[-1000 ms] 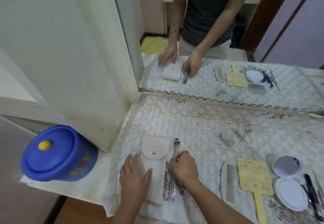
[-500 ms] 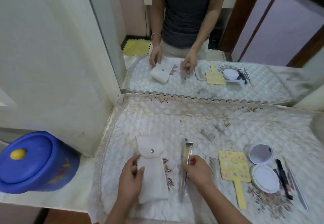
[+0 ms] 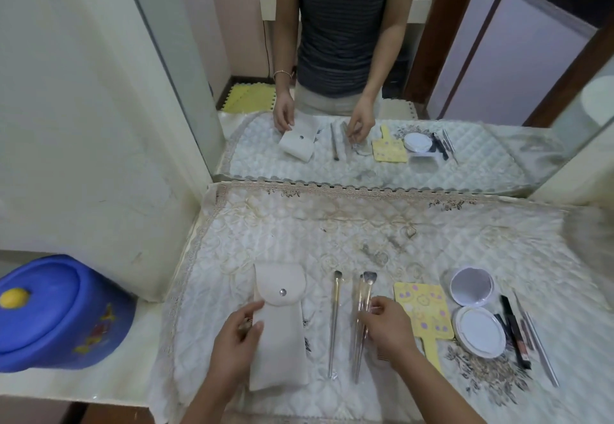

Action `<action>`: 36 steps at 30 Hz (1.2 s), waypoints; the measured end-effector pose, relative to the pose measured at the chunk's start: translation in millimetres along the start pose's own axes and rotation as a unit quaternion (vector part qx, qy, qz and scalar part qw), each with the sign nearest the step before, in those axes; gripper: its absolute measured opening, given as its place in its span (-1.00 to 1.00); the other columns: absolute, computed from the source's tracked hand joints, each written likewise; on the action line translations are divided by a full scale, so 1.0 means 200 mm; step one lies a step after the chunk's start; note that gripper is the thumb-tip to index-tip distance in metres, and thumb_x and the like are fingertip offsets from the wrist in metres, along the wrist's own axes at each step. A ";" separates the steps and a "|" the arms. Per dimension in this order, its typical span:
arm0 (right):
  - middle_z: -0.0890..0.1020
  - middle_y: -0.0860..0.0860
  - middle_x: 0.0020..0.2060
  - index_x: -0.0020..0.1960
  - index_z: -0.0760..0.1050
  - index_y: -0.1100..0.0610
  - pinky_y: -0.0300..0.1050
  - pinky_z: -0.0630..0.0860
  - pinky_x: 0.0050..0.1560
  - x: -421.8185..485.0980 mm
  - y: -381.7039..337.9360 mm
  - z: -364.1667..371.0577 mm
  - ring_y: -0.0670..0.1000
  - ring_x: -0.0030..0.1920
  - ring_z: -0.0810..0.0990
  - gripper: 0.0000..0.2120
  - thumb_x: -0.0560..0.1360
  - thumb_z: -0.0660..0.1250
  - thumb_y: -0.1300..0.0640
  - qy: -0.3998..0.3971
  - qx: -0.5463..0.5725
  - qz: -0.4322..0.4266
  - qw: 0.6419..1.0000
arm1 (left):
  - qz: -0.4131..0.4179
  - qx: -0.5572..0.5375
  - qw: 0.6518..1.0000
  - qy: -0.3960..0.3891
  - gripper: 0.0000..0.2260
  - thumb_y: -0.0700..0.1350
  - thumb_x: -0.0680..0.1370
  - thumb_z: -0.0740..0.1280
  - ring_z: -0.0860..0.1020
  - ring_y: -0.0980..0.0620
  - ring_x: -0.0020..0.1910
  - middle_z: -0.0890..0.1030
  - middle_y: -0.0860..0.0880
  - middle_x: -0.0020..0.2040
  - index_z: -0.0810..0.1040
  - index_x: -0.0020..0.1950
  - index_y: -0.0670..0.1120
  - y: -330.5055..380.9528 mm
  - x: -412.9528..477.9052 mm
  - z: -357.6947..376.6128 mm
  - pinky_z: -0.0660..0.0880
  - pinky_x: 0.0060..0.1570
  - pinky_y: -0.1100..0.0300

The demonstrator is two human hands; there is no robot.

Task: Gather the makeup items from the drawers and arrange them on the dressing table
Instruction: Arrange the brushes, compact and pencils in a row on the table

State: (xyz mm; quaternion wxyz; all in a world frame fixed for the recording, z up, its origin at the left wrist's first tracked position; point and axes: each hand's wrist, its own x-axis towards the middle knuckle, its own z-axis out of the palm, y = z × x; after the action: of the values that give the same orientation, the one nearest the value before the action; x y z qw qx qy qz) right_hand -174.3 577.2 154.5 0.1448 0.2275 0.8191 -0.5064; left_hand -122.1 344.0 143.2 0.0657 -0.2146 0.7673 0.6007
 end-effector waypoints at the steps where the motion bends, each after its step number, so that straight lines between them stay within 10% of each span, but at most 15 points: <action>1: 0.53 0.02 -0.43 -0.33 0.50 0.15 -0.19 0.35 -0.39 0.01 0.00 -0.01 0.01 -0.41 0.48 -0.87 0.36 0.31 0.32 -0.009 -0.001 0.002 1.000 | -0.002 -0.011 1.000 0.001 -0.75 -0.23 0.53 0.28 0.55 -0.07 0.06 0.56 -0.11 0.15 0.55 0.01 0.15 0.01 0.00 0.00 0.44 0.00 0.15; 8: 0.48 0.06 -0.47 -0.28 0.52 0.25 0.13 0.53 -0.21 0.03 0.03 0.02 0.07 -0.38 0.48 -0.95 0.35 0.31 0.31 -0.063 0.001 0.014 0.998 | -0.034 -0.111 0.993 0.002 -0.78 -0.28 0.54 0.25 0.55 0.08 -0.03 0.57 0.11 0.01 0.57 -0.03 0.03 0.09 -0.01 0.02 0.50 -0.07 0.15; 15: 0.48 0.02 -0.40 -0.20 0.48 0.18 -0.39 0.36 -0.46 0.01 0.01 -0.03 0.02 -0.38 0.45 -0.91 0.39 0.31 0.34 -0.018 0.006 -0.020 1.000 | -0.056 -0.071 0.996 -0.012 -0.78 -0.29 0.54 0.25 0.56 0.02 -0.10 0.61 -0.10 0.02 0.57 0.00 0.01 0.04 0.00 0.11 0.48 -0.13 0.22; 26: 0.42 0.07 0.21 0.36 0.31 0.13 -0.12 0.33 0.24 -0.01 0.09 0.00 0.08 0.25 0.36 -0.50 0.45 0.32 0.14 0.017 -0.220 -0.189 0.957 | -0.071 -0.126 0.989 0.001 -0.78 -0.31 0.55 0.22 0.53 0.01 -0.08 0.58 -0.08 0.01 0.59 -0.03 -0.04 0.08 0.02 0.09 0.46 -0.13 0.21; 32: 0.67 -0.02 -0.09 -0.01 0.60 0.08 -0.08 0.64 -0.16 -0.05 0.17 0.04 0.03 -0.09 0.68 -0.53 0.11 0.37 -0.05 0.035 -0.347 -0.281 0.894 | -0.070 -0.137 0.988 -0.003 -0.79 -0.33 0.55 0.21 0.53 0.03 -0.13 0.59 -0.02 -0.08 0.57 -0.02 -0.07 0.14 0.02 0.13 0.46 -0.17 0.23; 36: 0.70 -0.07 -0.05 -0.03 0.65 0.05 -0.20 0.52 0.06 -0.06 0.19 0.03 -0.07 -0.03 0.68 -0.58 0.20 0.27 -0.10 0.015 -0.394 -0.308 0.866 | -0.014 0.047 0.999 0.017 -0.70 -0.33 0.53 0.22 0.52 0.13 -0.13 0.57 0.09 -0.11 0.53 -0.09 0.09 0.10 0.05 0.17 0.40 -0.19 0.43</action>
State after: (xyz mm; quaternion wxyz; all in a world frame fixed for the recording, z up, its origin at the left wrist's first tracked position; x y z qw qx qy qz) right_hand -145.0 583.1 128.2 0.0467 -0.1043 0.9810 -0.1564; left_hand -144.0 378.4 148.8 0.0715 -0.2320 0.7924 0.5596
